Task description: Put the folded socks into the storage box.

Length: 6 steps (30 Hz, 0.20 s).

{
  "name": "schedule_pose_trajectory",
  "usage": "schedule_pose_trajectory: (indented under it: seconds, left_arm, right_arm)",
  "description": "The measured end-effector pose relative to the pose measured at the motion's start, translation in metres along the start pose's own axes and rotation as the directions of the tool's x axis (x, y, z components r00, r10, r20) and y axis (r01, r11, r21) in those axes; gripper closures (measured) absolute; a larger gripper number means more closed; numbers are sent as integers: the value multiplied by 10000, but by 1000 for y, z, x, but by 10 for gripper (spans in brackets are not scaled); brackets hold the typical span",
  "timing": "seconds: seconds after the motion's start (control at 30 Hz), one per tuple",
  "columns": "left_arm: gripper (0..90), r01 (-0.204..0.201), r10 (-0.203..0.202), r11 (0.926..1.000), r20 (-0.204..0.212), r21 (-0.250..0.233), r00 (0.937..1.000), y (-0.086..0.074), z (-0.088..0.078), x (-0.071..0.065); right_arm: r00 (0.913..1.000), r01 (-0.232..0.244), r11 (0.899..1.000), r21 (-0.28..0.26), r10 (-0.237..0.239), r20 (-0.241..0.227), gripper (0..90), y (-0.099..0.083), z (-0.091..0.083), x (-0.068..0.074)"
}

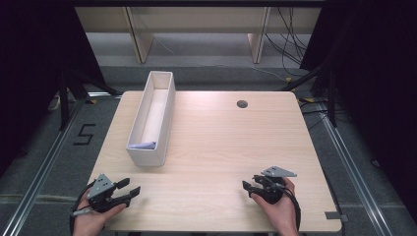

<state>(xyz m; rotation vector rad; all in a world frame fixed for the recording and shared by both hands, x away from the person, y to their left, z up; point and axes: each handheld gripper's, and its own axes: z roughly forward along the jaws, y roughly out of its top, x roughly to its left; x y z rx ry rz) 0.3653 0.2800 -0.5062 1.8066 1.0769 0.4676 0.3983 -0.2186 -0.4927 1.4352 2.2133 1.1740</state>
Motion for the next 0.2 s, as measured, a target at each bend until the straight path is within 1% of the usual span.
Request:
schedule_pose_trajectory:
  seconds: [0.03, 0.1, 0.13, 0.17, 0.2]
  left_arm:
    - [412, 80, -80, 9999, -37, 68, 10000, -2, 0, 0]
    - [409, 101, -100, 9999, -77, 108, 9999, -4, -1, 0]
    - [404, 137, -137, 9999, -65, 11, 9999, -5, 0, 0]
    - [397, 112, -113, 9999, -63, -71, 9999, -6, 0, 0]
    - [393, 116, -117, 9998, -111, -134, 9999, -6, -1, 0]
  right_arm:
    - [9993, -351, 9994, 82, 350, 133, 448, -1, 0, 4]
    - [9993, -378, 9993, 78, 378, 71, 447, -1, 0, 4]
    - [9994, -346, 9994, 62, 346, 71, 446, 0, 0, 4]
    - [9999, -99, 9999, 29, 99, -24, 444, 0, 0, 2]
    - [9997, 132, 9999, 62, -133, 199, 444, 1, 0, 1]
